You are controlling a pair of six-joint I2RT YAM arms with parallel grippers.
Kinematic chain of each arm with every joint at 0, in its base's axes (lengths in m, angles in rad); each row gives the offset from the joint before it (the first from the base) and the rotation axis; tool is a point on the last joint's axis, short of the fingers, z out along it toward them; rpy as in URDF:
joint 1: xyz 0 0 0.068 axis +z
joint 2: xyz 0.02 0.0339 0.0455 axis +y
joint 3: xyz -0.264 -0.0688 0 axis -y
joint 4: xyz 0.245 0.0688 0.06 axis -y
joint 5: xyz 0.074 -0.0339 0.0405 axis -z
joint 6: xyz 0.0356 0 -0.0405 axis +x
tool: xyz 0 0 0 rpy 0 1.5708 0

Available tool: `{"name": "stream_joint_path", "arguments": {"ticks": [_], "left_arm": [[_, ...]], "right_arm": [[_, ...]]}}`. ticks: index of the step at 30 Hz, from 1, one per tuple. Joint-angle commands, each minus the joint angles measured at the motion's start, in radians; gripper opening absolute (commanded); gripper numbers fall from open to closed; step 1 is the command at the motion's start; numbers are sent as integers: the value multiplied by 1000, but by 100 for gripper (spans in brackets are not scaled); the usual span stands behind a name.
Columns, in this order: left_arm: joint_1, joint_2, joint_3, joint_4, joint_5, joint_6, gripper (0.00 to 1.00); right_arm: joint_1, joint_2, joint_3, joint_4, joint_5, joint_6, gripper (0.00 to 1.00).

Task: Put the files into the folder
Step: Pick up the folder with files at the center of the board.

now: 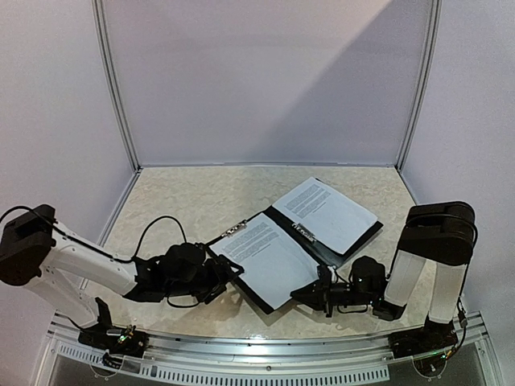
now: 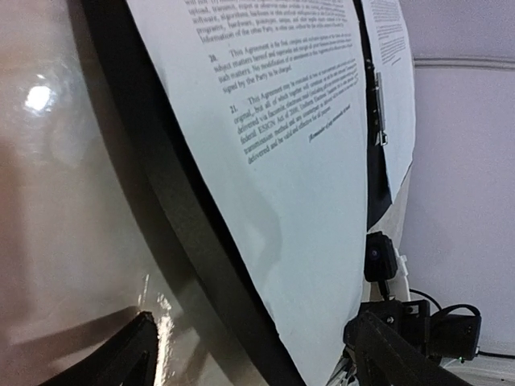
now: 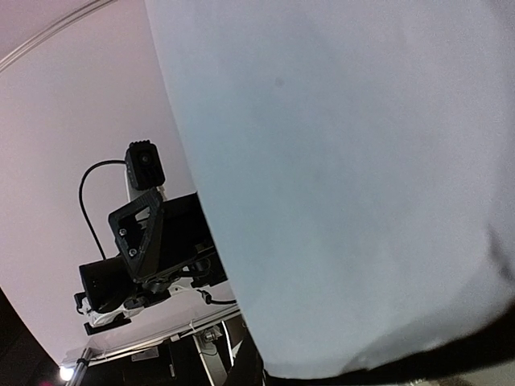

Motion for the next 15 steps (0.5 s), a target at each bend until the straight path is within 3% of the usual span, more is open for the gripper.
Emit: {"name": "stream_joint_path", "arguments": {"ticks": [1, 4, 8, 10, 12, 14, 15], "left_arm": [[35, 110, 22, 191, 64, -4, 81], [55, 176, 27, 319, 85, -4, 69], [78, 167, 66, 254, 40, 44, 49], [89, 152, 70, 258, 33, 69, 24], [107, 140, 87, 218, 46, 87, 3], [125, 123, 109, 146, 53, 113, 0], [137, 113, 117, 118, 61, 130, 0]], "right_arm": [[26, -12, 3, 358, -25, 60, 1], [32, -9, -2, 358, -23, 63, 1], [33, -8, -17, 358, -20, 56, 2], [32, -8, -25, 358, -21, 54, 5], [33, -13, -34, 357, -24, 49, 14], [33, -23, -37, 345, -44, 40, 23], [34, -30, -36, 313, -66, 28, 39]]}}
